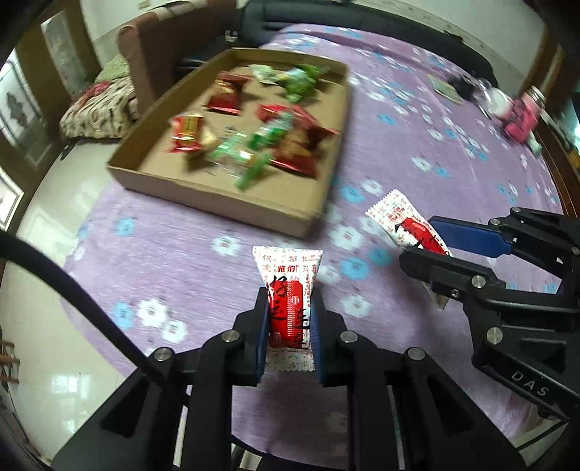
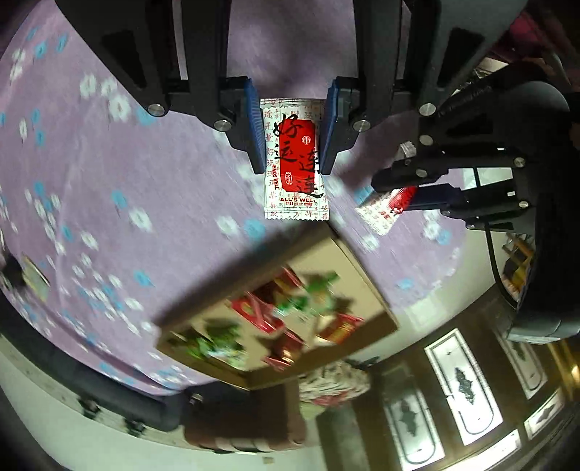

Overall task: Organize snacks
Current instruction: 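Carry both white packets over the cardboard tray and open both grippers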

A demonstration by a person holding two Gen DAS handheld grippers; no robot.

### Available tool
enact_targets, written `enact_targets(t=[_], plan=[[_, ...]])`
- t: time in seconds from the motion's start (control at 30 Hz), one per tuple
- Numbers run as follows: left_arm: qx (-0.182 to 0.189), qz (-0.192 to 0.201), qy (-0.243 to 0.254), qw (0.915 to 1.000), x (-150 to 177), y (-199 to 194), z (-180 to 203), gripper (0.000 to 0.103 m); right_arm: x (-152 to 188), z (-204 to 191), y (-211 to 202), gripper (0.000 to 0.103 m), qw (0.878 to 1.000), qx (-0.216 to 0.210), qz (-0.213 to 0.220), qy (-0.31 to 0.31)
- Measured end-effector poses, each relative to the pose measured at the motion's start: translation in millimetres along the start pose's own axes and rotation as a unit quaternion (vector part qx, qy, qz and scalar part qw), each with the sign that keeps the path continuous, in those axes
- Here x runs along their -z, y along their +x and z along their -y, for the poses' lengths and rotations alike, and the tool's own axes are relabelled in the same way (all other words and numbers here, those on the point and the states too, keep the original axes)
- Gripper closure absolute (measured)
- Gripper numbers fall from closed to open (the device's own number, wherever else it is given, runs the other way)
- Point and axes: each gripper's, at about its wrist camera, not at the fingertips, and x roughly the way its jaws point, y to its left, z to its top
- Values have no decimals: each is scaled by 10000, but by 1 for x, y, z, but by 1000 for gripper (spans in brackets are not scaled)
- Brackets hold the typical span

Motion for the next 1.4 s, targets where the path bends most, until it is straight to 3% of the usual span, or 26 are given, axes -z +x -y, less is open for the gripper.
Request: enact_targets(t=[0.23,0.5,0.87,1.4], plan=[[-246,282,-292,9989,-39,-7,-36,81,-45,-3,17,75,9997,-78,135,-181],[-377,534,-490,9967,-104,2,-58,81,-95,17,38,75,9996,24,260,91],[0,114,-947,9954,-169,56,-65,81,-134,46,83,75,9980,168,154,593],[111,-368,-1398,9894,-197,100,-80,80,-160,64,125,75,9962,158,-155,847]])
